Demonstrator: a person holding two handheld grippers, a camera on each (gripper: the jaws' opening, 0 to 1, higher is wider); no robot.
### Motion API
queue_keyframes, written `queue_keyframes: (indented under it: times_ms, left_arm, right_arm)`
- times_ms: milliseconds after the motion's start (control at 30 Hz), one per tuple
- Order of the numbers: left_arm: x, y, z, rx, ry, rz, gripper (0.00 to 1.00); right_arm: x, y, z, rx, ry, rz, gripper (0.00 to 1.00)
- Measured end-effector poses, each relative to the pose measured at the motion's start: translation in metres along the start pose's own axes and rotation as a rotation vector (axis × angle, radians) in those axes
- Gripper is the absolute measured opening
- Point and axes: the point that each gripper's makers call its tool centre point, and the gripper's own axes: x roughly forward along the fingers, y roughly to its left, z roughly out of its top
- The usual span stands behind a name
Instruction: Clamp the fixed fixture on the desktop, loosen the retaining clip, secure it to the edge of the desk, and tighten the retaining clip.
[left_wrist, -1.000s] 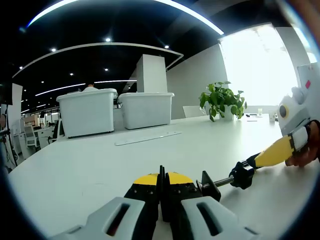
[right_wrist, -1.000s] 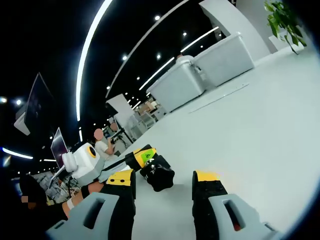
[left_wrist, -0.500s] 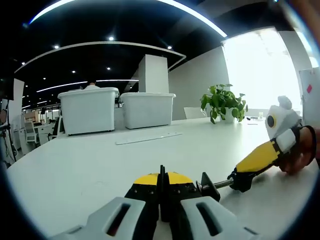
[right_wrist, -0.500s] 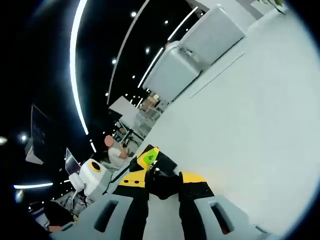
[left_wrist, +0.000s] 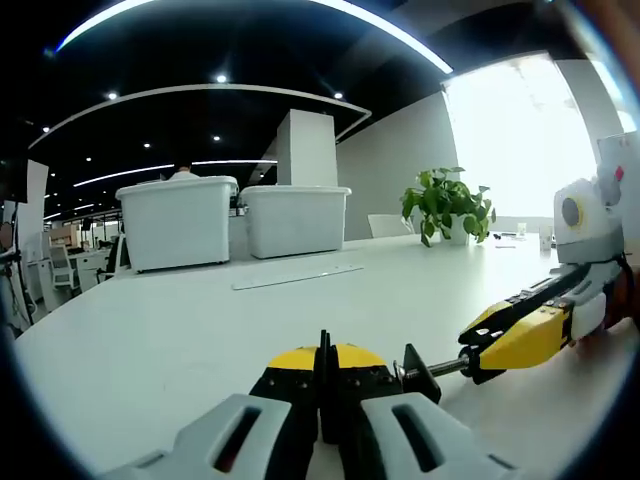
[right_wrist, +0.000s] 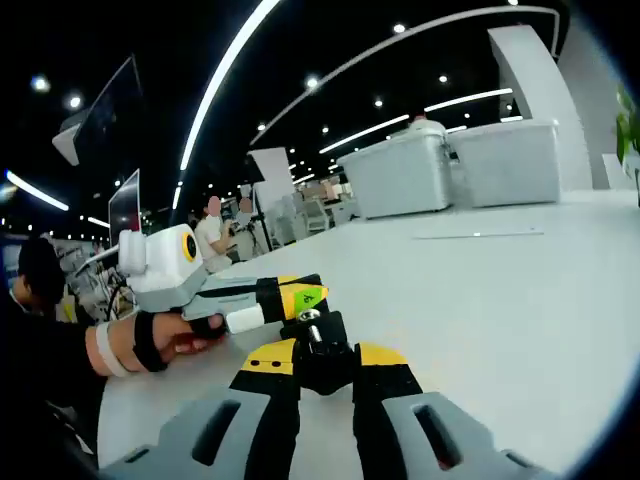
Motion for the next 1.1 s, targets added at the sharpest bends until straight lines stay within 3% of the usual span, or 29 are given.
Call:
queue_keyframes:
  times_ms: [167,267,400,533,733,767,800,900,1000,1100]
  left_arm:
    - [-0.001,-0.001,0.000,0.007,0.001,-0.003,0.04]
    - [-0.001,-0.002,0.000,0.029,-0.001,-0.007,0.04]
    - [-0.001,-0.001,0.001,0.052,0.001,-0.003,0.04]
    - [0.002,0.005,0.001,0.082,0.003,0.003,0.05]
    - [0.003,0.008,0.001,0.085,0.010,0.012,0.05]
    - [0.002,0.008,0.001,0.082,0.010,0.014,0.05]
    - [0.002,0.008,0.001,0.080,0.011,0.015,0.05]
    - [0.001,0.008,0.000,0.076,0.012,0.014,0.05]
    - [0.003,0.009,0.000,0.080,0.010,0.012,0.05]
    - [0.005,0.009,-0.001,0.079,0.008,0.009,0.05]
  right_arm:
    - [-0.006,0.015,0.002,-0.468,-0.025,-0.077,0.17]
    - [-0.008,0.018,0.001,-0.594,-0.033,-0.100,0.17]
    - [-0.008,0.024,0.003,-0.832,-0.032,-0.143,0.17]
    - [-0.004,0.024,0.001,-0.958,-0.031,-0.159,0.17]
    - [-0.001,0.023,0.002,-0.974,-0.032,-0.159,0.18]
    - [-0.001,0.024,0.003,-0.946,-0.032,-0.137,0.18]
    - [-0.002,0.024,0.004,-0.853,-0.037,-0.107,0.19]
    - [-0.010,0.014,0.016,-0.426,-0.064,-0.080,0.19]
    - [-0.014,-0.005,0.021,-0.003,-0.074,-0.086,0.44]
    - [-0.010,-0.009,0.013,0.278,-0.054,-0.016,0.44]
